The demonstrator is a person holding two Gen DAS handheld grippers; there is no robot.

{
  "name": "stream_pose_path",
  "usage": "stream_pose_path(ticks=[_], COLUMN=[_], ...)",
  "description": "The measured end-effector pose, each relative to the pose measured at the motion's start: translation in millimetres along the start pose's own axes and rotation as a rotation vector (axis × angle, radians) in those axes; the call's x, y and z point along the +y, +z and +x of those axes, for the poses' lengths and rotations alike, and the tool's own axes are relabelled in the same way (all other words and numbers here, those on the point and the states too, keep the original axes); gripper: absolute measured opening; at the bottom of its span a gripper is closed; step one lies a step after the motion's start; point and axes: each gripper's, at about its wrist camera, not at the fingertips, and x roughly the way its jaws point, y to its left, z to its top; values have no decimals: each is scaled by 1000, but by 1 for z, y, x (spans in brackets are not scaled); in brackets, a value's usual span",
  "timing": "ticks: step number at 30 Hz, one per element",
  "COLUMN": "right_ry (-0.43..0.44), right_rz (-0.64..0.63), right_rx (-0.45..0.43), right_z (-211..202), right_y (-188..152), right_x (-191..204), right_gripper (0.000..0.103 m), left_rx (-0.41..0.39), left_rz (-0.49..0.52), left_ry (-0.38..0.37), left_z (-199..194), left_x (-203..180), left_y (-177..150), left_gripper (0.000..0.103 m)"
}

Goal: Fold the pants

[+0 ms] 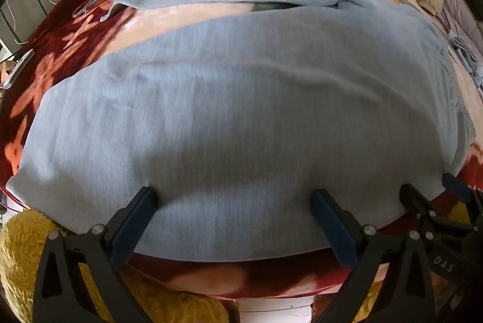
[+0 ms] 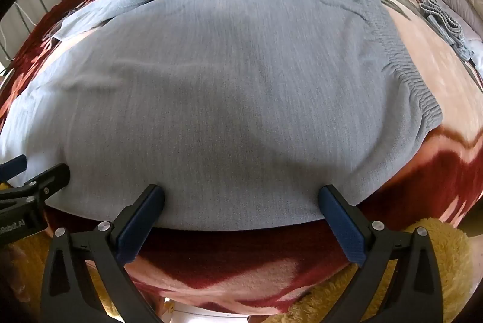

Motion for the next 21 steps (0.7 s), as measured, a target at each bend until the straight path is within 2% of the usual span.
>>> stream_pose_path(ticks=[3,8,21], right_ry=[2,5,0], right_rz=[1,4,2], right_rx=[3,2,0], right_z=[0,1,-1], right_y=[0,0,0], right_x=[0,-1,2], right_gripper=[103,103,103], left_rx=[-6,-57,-57], left_rz=[10,0,3], left_ry=[1,5,6], left_z=[1,-4,-10], left_x=[-1,-2,-11], left_y=[5,-6,-2], left_gripper=[103,103,103])
